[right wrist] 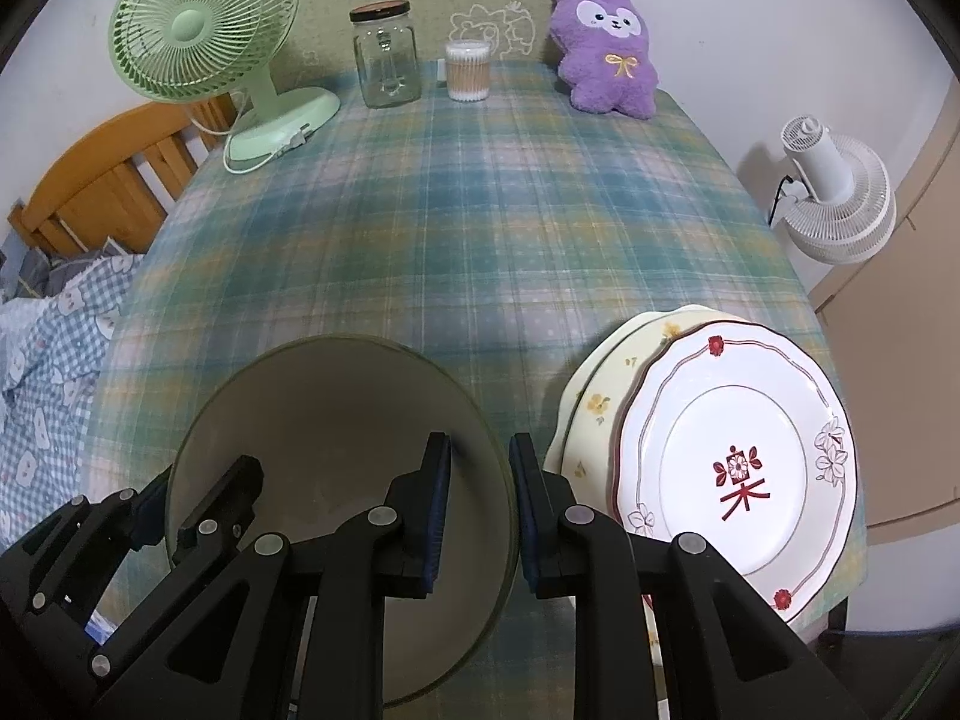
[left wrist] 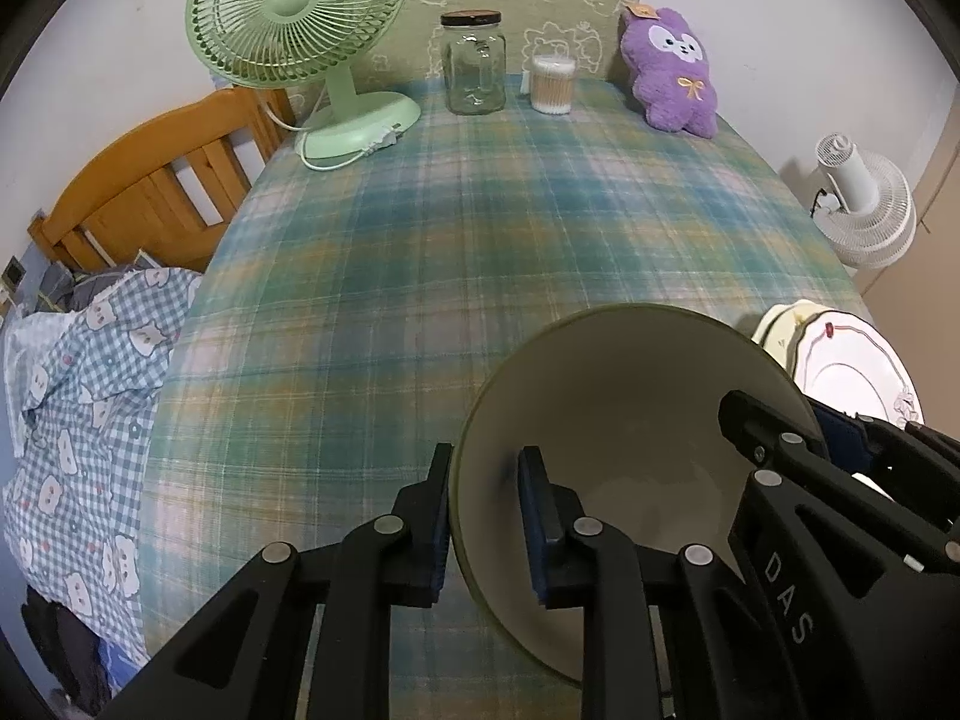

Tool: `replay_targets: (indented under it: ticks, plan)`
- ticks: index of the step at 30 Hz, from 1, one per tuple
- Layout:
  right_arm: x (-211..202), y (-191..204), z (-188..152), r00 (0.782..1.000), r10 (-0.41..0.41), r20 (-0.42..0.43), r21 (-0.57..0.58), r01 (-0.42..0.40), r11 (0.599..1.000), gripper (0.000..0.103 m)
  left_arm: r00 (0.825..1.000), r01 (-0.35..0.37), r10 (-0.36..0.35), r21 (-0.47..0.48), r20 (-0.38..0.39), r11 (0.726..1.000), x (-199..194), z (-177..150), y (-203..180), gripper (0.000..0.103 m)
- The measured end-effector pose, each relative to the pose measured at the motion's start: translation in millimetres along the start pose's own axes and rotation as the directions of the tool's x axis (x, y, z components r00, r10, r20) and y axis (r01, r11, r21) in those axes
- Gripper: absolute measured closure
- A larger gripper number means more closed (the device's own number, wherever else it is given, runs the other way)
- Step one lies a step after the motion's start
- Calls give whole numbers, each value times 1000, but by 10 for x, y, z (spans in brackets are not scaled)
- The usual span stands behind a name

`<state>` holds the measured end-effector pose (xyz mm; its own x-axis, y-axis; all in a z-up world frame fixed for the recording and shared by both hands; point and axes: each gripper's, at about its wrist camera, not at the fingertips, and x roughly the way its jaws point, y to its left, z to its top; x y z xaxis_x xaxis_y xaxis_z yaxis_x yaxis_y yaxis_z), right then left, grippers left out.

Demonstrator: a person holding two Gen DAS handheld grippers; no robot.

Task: Organize plates and bowls
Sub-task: 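Carry the held bowl with both grippers toward the plate stack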

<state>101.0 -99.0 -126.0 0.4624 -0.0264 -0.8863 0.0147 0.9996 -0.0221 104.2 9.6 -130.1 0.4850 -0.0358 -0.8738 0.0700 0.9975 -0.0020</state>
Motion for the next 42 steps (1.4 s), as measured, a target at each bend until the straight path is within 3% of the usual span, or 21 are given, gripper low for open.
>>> replay_targets:
  ticks: [5,8,9,15,36,42]
  plan:
    - [-36,-30,21,1000,19,-19,1,-19,1000,79,1000,14,-14,28,2,1000,-46,16,-9,67]
    - [-53,-54,21,999,37,-30,1,-37,999,78,1000,23,-23,47,3,999,-65,24,-4,57]
    - [-55,-60,20,999,39,-32,-1,-39,999,78,1000,22,-22,49,2,999,-65,26,2,49]
    - [-46,-140,11,997,61,-37,23,-60,998,54,1000,21,-21,44,4,999,-38,46,15,35]
    - [408,-113,46,980,145,-136,70,-136,988,54,994,55,-53,20,-100,998,312,44,-7,35]
    - [423,-62,48,978,154,-140,62,-146,987,59,991,79,-76,30,-106,996,320,56,-13,40]
